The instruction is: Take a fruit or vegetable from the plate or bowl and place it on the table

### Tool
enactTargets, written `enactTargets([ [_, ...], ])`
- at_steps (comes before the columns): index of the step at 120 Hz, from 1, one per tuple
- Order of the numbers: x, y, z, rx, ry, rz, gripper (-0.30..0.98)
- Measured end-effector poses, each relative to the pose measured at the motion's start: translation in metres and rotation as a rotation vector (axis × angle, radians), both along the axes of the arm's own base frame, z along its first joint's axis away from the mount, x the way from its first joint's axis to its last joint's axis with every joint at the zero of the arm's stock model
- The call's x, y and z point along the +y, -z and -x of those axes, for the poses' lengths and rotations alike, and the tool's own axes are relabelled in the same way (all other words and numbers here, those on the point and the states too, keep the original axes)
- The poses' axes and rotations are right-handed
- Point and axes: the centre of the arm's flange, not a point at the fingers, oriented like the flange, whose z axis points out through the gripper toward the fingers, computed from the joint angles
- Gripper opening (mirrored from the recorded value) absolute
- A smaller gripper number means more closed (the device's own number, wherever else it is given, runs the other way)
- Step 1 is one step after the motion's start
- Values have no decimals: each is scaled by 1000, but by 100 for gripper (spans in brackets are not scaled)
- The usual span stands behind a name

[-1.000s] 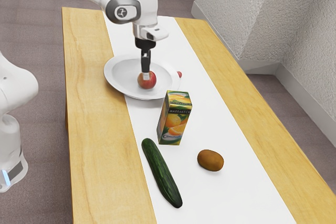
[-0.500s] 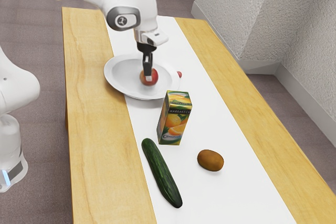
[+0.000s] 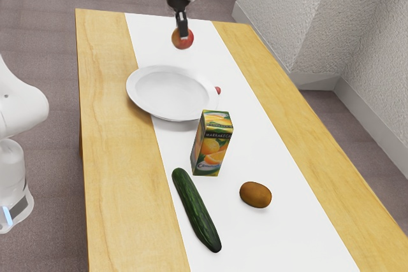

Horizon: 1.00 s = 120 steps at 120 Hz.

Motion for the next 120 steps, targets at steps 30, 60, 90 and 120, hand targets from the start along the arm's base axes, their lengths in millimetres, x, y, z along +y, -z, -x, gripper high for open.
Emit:
enactTargets([
  [30,81,31,-12,53,-6,-24,3],
  [60,125,78,-18,173,-47,-125,29],
  [90,134,115,-24,172,-20,-72,58],
  [120,90,56,-30,141,13,-118,65],
])
